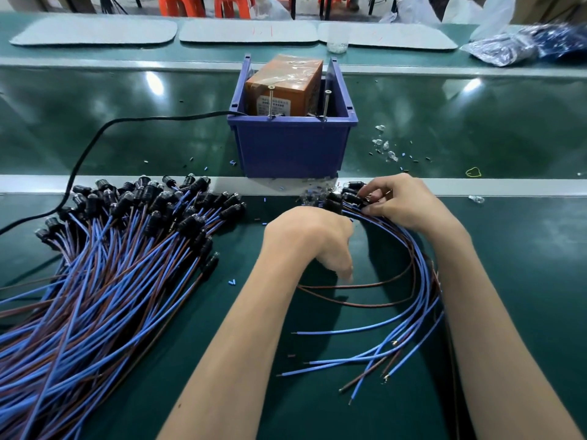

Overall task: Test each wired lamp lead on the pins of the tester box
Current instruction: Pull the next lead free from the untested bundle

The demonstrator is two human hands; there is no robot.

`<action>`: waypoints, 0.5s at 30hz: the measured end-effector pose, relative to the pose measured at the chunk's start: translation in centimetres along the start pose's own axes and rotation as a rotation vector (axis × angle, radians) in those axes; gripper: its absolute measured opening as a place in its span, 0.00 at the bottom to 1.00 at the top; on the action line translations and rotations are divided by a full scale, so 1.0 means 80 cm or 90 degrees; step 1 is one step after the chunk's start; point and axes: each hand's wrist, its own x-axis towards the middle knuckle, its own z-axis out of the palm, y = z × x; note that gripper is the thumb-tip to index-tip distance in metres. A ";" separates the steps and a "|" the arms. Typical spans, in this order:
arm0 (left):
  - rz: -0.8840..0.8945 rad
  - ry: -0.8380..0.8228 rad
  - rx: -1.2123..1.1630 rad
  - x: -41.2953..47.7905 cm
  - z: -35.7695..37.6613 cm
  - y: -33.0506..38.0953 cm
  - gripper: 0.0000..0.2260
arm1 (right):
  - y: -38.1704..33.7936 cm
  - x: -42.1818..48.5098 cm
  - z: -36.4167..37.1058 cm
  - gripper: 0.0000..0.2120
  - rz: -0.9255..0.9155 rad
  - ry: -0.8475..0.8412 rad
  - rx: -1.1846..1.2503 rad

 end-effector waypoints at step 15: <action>0.166 -0.143 0.004 -0.023 0.003 0.082 0.16 | -0.001 -0.003 0.001 0.12 -0.009 0.020 -0.012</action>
